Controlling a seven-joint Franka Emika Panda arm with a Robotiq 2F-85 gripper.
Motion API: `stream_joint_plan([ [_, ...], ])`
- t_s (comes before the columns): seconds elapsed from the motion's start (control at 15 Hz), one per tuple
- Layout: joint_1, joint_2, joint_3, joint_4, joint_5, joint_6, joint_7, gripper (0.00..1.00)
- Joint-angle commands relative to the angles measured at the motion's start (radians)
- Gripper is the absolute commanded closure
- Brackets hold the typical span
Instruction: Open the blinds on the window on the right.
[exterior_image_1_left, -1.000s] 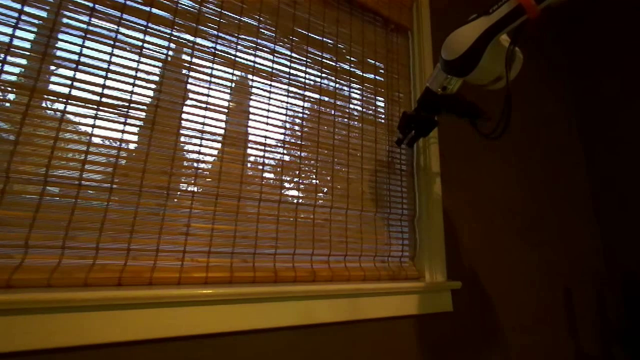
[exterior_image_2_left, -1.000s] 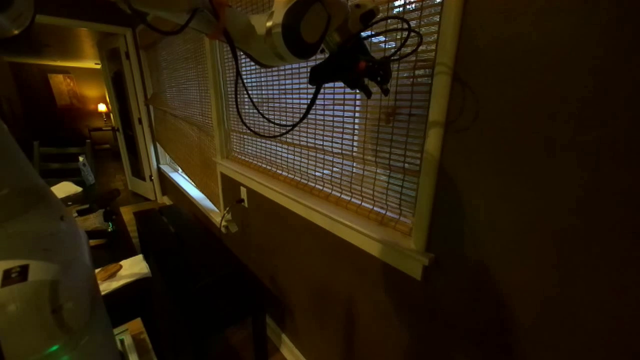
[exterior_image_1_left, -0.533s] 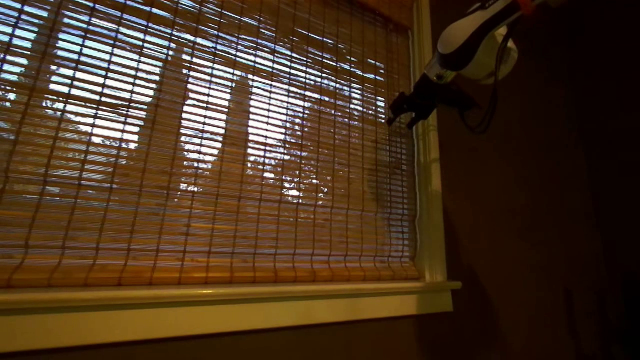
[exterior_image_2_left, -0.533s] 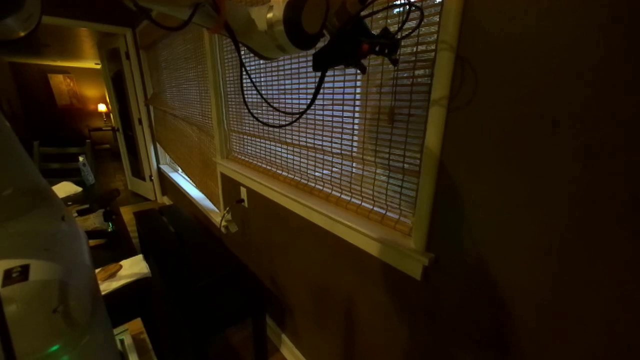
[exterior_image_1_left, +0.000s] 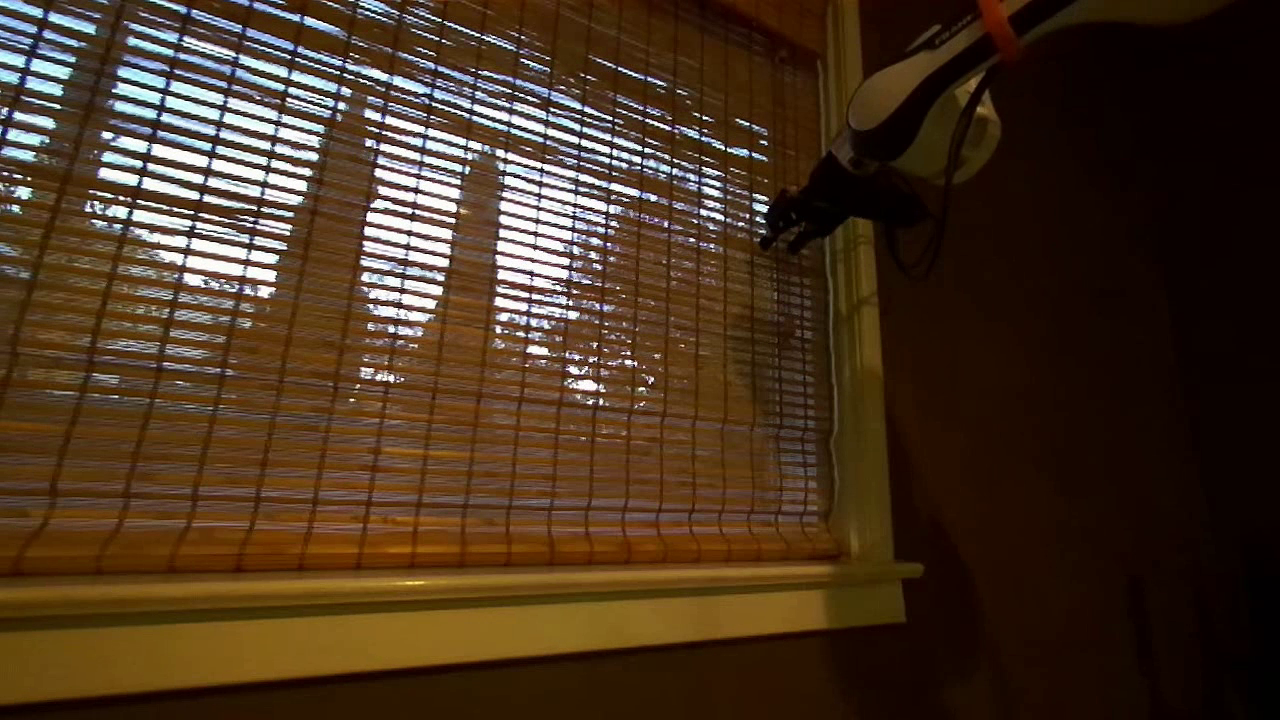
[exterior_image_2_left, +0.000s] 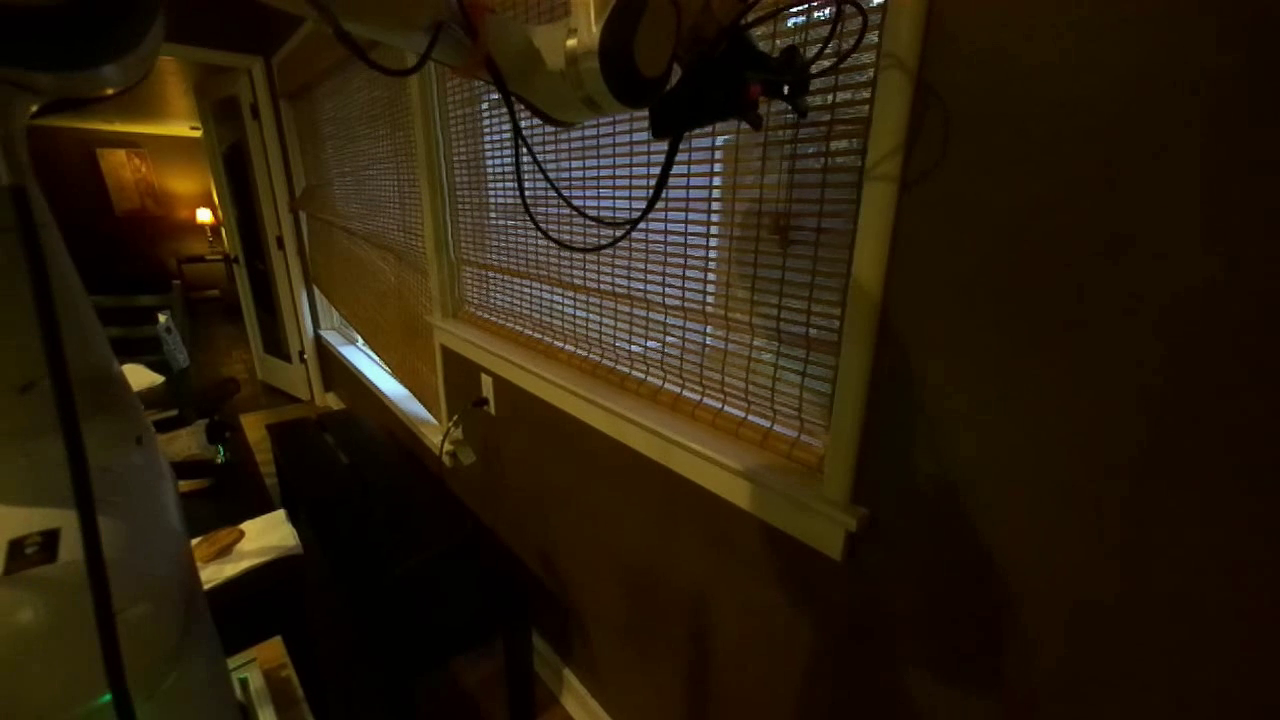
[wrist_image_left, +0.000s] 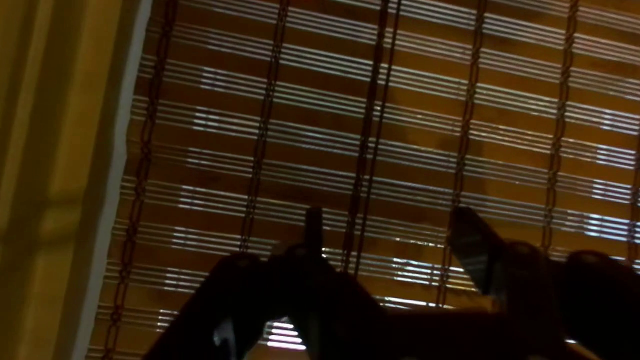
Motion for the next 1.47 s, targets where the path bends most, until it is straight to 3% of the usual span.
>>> stream_joint_plan([
  [0.0,0.005,0.053,-0.002,0.058,0.015,0.027,-0.018,0.62],
  [0.27,-0.001,0.067,-0.003,0.079,0.005,0.020,-0.005,0.91],
  [0.47,-0.011,0.059,-0.001,0.083,-0.024,-0.012,0.021,0.98],
  [0.8,-0.013,0.017,0.002,0.036,-0.059,-0.087,0.039,0.97],
  [1.4,-0.007,-0.095,-0.004,-0.056,-0.027,-0.330,-0.021,0.96],
])
